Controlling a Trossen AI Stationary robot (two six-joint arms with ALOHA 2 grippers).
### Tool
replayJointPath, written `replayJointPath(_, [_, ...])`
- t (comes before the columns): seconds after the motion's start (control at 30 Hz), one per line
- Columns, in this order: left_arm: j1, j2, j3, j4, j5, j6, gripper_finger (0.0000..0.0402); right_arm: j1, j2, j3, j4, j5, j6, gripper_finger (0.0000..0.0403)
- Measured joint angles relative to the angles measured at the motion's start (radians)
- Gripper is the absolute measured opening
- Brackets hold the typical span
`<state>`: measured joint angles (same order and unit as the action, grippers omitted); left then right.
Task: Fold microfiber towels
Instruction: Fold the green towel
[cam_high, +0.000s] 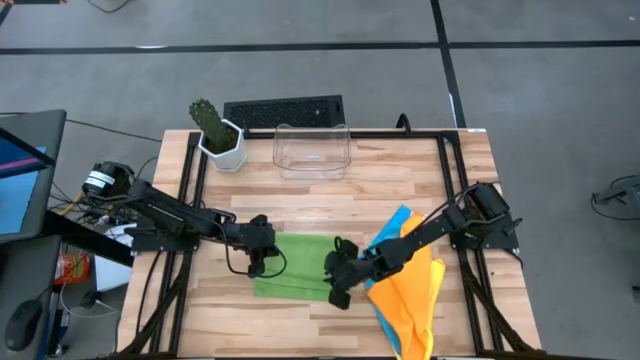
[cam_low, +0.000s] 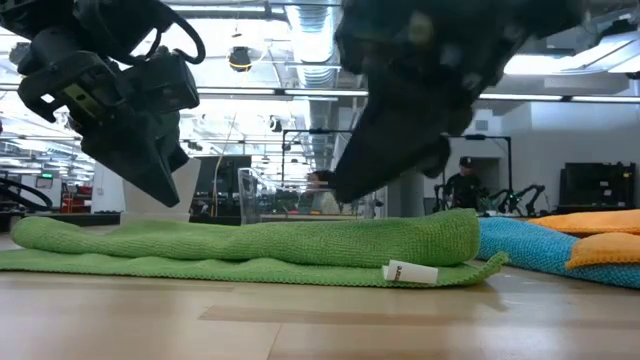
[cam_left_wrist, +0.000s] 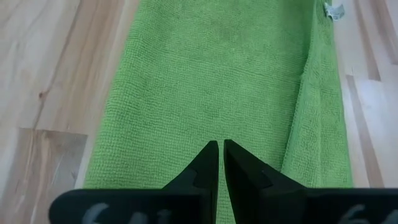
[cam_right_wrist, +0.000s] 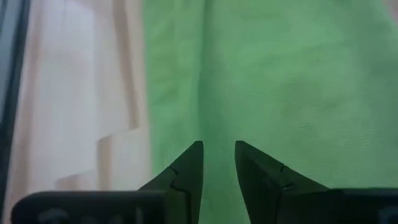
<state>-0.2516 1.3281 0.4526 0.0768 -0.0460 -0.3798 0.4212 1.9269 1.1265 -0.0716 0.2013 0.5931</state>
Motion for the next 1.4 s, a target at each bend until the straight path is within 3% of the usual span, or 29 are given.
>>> replayJointPath(0.27, [0.000,0.000,0.000,-0.008,0.000,-0.007,0.0016,0.000,0.058,0.000,0.077,-0.134,0.046,0.0118])
replayJointPath(0.73, [0.000,0.000,0.000,-0.011,-0.022,-0.001,0.0016,0.073,0.055,0.002,0.071,-0.169,0.035,0.0118])
replayJointPath(0.87, [0.000,0.000,0.000,-0.007,-0.022,-0.018,0.0016,0.083,0.046,0.002,0.069,-0.124,0.052,0.0118])
replayJointPath(1.1, [-0.001,0.000,0.022,0.002,0.027,-0.067,0.0016,0.074,0.008,0.003,0.064,0.085,0.070,0.0118])
replayJointPath(1.4, [-0.046,0.000,0.064,0.005,0.006,-0.069,0.0016,0.053,0.069,0.002,0.051,0.023,0.161,0.0118])
